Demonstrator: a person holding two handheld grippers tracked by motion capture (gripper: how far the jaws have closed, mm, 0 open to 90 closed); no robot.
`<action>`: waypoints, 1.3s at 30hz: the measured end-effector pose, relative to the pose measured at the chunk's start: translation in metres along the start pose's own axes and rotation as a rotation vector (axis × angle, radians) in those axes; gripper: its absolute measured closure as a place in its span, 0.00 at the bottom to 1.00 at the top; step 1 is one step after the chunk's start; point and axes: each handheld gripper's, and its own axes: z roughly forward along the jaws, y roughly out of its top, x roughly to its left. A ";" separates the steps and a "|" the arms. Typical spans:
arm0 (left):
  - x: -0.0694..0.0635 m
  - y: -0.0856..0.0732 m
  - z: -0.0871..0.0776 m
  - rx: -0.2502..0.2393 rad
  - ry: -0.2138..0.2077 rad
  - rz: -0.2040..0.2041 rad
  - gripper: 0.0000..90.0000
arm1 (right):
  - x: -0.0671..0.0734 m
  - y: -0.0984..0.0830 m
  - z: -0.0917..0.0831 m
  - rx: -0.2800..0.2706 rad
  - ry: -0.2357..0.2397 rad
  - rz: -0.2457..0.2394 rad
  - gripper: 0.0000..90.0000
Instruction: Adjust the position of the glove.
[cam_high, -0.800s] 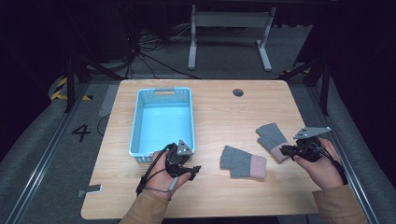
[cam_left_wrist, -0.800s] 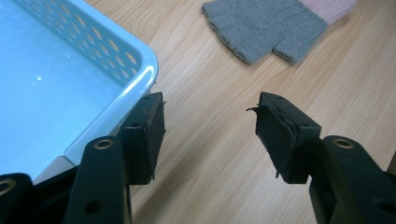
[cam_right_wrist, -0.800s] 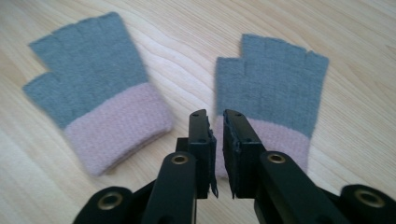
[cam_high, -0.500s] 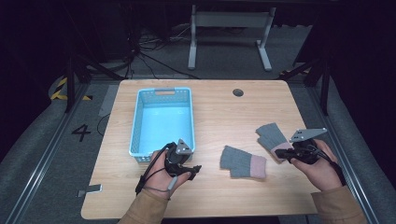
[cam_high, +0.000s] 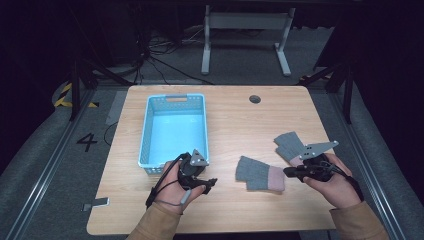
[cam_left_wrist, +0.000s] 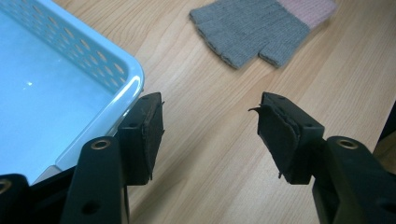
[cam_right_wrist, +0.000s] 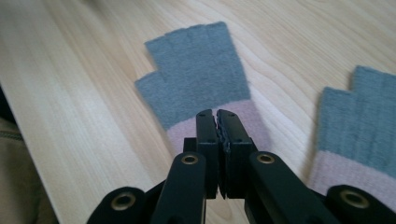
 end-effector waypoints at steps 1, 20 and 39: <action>0.000 0.000 0.000 0.000 0.000 0.003 0.46 | 0.001 0.000 0.001 0.001 0.010 -0.010 0.97; -0.010 0.007 0.002 0.000 -0.017 0.044 0.45 | 0.015 -0.003 0.028 0.070 0.168 -0.089 0.99; -0.012 0.011 0.009 0.012 -0.034 0.064 0.44 | 0.028 -0.012 0.059 0.157 0.223 -0.126 0.99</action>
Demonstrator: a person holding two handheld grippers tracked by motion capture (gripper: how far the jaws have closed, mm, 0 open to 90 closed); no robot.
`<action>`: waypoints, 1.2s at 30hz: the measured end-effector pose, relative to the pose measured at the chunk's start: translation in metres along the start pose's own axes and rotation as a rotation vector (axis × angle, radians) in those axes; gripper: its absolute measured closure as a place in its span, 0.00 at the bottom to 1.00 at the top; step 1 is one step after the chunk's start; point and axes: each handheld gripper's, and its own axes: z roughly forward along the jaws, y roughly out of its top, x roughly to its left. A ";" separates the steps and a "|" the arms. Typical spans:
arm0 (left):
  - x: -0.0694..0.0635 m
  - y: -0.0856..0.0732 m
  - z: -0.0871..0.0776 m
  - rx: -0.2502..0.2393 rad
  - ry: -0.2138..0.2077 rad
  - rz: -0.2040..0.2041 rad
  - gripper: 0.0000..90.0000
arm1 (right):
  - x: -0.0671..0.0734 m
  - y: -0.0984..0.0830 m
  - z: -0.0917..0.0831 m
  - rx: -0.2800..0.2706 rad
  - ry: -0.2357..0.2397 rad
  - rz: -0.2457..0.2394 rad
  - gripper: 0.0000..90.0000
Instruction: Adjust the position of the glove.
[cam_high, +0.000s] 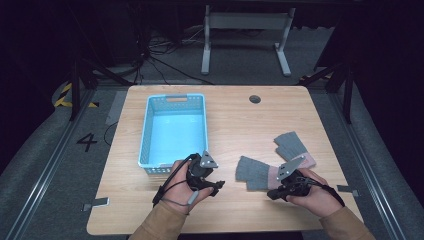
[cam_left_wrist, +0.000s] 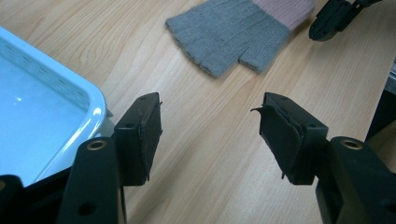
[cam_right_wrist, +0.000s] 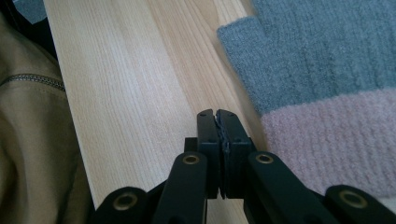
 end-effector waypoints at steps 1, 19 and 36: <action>0.000 0.000 0.000 0.001 -0.001 0.000 0.44 | 0.000 0.000 0.001 0.000 0.000 0.001 0.99; 0.000 0.003 0.003 0.003 -0.007 0.009 0.44 | -0.012 -0.013 0.001 0.031 -0.075 0.052 1.00; 0.002 0.002 0.002 0.006 -0.004 0.007 0.44 | -0.027 -0.022 -0.005 0.007 -0.133 0.101 1.00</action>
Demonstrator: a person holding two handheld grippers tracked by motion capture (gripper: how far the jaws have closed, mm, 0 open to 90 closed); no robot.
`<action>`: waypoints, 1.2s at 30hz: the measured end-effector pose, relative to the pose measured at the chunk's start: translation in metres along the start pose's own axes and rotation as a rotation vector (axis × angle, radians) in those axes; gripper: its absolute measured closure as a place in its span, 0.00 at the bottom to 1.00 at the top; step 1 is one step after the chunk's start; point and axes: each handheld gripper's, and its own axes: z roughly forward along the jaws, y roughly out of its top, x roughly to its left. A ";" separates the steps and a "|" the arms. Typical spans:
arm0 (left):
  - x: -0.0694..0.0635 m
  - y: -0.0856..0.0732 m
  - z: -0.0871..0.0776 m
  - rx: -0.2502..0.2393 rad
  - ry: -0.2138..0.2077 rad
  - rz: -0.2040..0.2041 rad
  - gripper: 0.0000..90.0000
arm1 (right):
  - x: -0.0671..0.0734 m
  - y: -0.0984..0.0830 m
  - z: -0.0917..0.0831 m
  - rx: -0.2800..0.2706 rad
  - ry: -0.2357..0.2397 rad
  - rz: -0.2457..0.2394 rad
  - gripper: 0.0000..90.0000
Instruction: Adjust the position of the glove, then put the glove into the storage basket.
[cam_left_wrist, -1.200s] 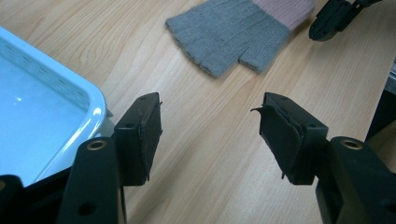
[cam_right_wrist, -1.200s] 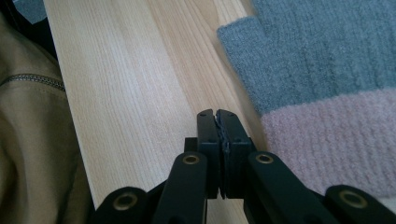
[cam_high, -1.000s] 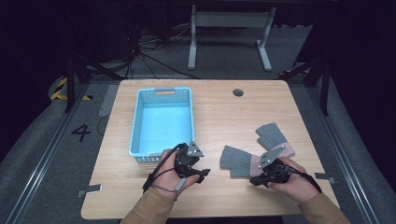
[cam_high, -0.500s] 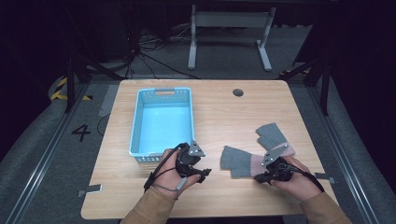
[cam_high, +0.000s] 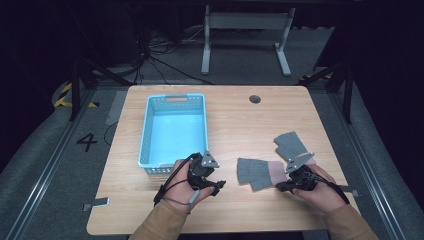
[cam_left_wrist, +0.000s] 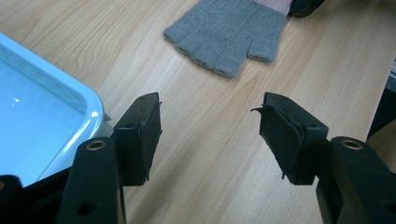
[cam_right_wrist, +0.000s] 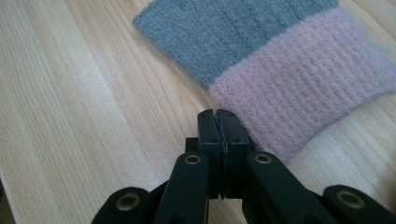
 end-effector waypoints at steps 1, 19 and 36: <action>0.000 0.000 0.000 0.000 0.001 -0.003 0.44 | 0.000 0.000 0.000 0.000 -0.003 0.005 1.00; 0.001 0.001 0.002 0.000 -0.002 -0.002 0.44 | 0.001 0.004 -0.039 -0.147 -0.030 0.073 0.93; 0.000 0.000 0.002 -0.001 0.000 -0.004 0.44 | -0.039 0.011 -0.065 -0.309 -0.265 0.276 0.55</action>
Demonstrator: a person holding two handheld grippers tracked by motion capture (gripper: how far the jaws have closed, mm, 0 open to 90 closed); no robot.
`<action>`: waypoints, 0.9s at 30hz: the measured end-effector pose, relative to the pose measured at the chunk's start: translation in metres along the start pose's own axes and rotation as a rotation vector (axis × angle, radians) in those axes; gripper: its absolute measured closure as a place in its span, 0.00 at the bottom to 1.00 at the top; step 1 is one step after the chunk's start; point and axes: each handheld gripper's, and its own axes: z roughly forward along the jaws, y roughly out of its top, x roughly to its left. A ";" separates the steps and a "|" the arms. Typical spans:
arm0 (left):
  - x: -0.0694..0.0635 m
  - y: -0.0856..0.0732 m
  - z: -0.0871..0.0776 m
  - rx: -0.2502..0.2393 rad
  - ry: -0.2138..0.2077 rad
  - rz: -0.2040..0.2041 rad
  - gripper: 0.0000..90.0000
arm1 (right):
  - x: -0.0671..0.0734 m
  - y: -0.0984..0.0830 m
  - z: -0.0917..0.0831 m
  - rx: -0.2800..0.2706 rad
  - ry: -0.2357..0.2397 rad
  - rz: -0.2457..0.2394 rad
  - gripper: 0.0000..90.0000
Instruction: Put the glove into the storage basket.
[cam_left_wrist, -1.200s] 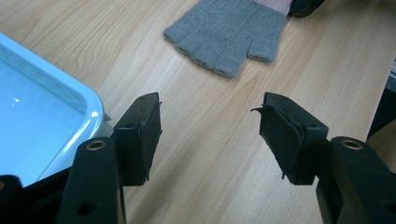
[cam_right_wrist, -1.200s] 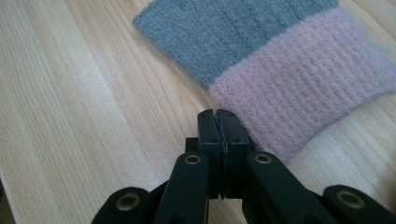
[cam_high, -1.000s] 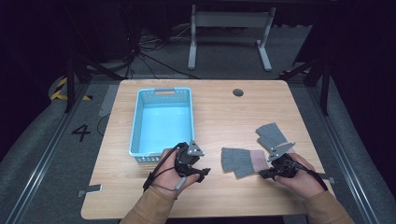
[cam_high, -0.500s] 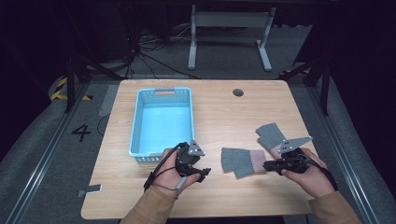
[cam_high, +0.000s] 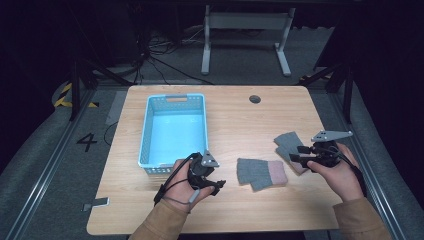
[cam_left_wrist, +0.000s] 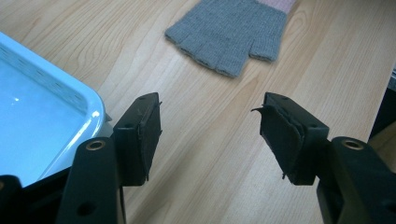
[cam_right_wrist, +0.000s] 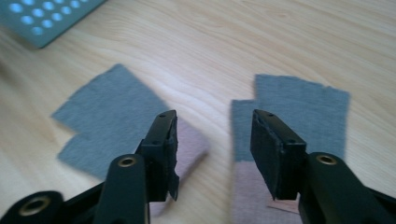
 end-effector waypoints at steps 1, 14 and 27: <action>0.000 0.000 0.000 0.000 0.000 0.000 0.44 | 0.000 0.000 0.000 0.000 0.000 0.000 0.55; 0.001 -0.001 0.001 0.009 0.002 -0.004 0.43 | -0.034 -0.003 0.029 0.066 -0.115 0.091 0.44; 0.001 -0.002 0.004 0.018 -0.003 -0.005 0.43 | -0.045 -0.022 0.057 0.131 -0.146 0.106 0.40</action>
